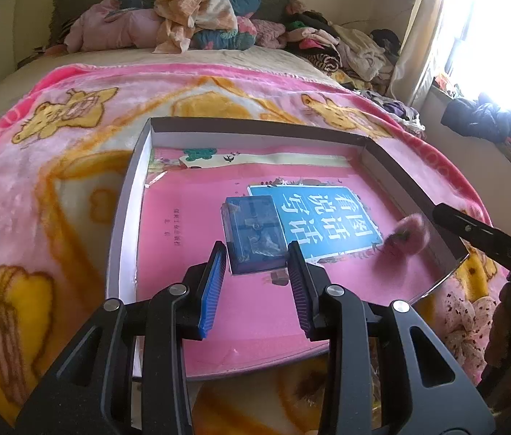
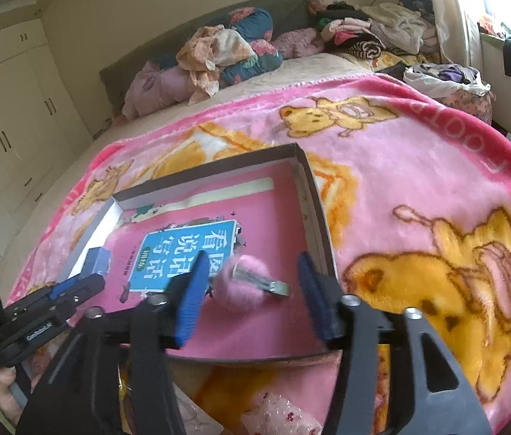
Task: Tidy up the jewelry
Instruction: 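Open the left gripper over the box while the right releases the pom-pom clip, then withdraw both grippers from the box toward the remaining accessories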
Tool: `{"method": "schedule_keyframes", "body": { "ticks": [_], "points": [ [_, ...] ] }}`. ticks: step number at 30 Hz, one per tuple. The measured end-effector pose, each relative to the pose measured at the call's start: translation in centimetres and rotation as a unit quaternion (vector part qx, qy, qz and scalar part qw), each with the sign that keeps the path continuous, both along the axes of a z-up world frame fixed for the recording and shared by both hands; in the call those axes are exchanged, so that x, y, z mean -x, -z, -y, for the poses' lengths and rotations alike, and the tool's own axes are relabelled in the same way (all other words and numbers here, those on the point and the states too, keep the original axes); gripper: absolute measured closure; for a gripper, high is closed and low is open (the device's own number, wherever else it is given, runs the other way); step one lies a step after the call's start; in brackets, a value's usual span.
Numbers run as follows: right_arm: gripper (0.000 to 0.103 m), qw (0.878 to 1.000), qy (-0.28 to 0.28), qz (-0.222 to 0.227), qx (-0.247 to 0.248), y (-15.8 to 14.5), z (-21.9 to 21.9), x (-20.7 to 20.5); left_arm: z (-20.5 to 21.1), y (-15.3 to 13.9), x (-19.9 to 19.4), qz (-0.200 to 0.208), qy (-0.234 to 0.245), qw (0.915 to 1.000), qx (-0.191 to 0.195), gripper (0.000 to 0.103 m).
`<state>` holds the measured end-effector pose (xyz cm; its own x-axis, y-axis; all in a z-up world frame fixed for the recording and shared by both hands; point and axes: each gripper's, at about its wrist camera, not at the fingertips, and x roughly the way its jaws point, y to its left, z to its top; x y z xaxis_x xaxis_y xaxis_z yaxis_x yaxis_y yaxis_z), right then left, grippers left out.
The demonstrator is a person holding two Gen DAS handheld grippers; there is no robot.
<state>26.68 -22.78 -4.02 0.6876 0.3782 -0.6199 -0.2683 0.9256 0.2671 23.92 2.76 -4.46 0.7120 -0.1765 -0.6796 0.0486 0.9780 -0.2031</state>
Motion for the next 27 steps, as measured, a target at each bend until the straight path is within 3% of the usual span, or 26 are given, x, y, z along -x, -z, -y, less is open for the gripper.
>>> {"method": "schedule_keyframes", "body": {
  "ticks": [8,13,19,27],
  "points": [
    [0.033,1.000,-0.008,0.025,0.005,-1.0,0.3,2.2,0.0,0.0,0.2,0.000,0.000,1.0000,0.002,0.074],
    [0.026,0.999,-0.010,0.041,0.007,-1.6,0.3,3.6,-0.2,-0.6,1.1,0.012,-0.007,0.9999,0.004,0.056],
    [0.023,0.998,-0.012,0.053,0.008,-2.2,0.5,5.1,-1.3,-2.1,3.0,0.039,-0.024,0.9988,0.016,0.041],
    [0.022,0.998,-0.018,0.066,0.013,-2.5,0.7,7.6,-1.7,-3.6,5.5,0.066,-0.026,0.9973,0.017,0.027]
  ]
}}
